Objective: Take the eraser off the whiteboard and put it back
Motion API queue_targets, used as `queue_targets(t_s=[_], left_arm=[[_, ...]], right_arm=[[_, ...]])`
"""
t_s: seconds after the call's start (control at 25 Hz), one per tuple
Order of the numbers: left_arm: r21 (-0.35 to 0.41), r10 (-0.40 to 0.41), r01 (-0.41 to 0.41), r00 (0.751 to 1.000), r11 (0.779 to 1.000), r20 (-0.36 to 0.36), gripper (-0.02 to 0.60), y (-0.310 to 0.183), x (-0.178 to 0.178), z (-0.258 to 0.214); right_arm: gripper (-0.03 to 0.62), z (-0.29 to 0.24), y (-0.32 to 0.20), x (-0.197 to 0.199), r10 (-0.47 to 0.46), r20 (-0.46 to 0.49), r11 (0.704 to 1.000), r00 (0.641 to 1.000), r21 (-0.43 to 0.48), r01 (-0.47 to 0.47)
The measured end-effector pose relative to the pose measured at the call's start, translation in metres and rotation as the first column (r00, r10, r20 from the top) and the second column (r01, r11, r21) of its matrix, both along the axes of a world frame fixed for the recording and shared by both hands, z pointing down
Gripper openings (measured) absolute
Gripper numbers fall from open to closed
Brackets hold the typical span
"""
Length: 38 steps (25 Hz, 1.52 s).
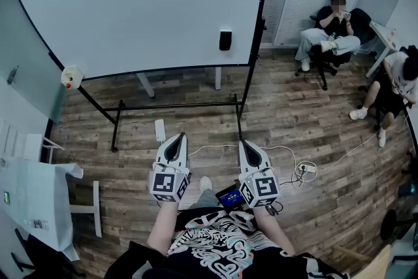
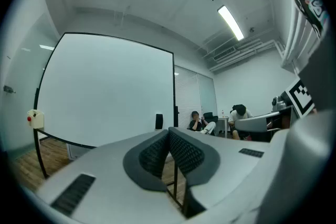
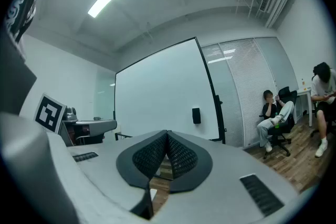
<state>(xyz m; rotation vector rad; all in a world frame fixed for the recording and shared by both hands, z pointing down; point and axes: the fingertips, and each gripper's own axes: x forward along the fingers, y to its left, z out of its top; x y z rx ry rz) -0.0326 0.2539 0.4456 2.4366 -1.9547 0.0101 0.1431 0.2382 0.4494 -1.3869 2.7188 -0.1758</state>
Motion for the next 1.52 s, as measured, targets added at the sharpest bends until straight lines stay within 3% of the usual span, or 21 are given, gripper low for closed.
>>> queue_targets(t_s=[0.36,1.0,1.52], left_arm=[[0.013,-0.013,0.013,1.000,1.000,-0.005,0.028,0.002,-0.002,-0.003],[0.000,0.003,-0.003,1.000,1.000,0.024,0.028,0.001,0.009,0.006],[0.001,0.012,-0.012,1.000,1.000,0.006,0.028,-0.077,-0.021,0.013]], right_arm=[[0.021,0.003,0.004,-0.004,-0.025,-0.037,1.000,0.999,0.001,0.025],[0.021,0.010,0.005,0.013,0.020,-0.016,1.000,1.000,-0.020,-0.021],[0.021,0.016,-0.064,-0.004,0.048,-0.054,0.998,0.997,-0.038,-0.050]])
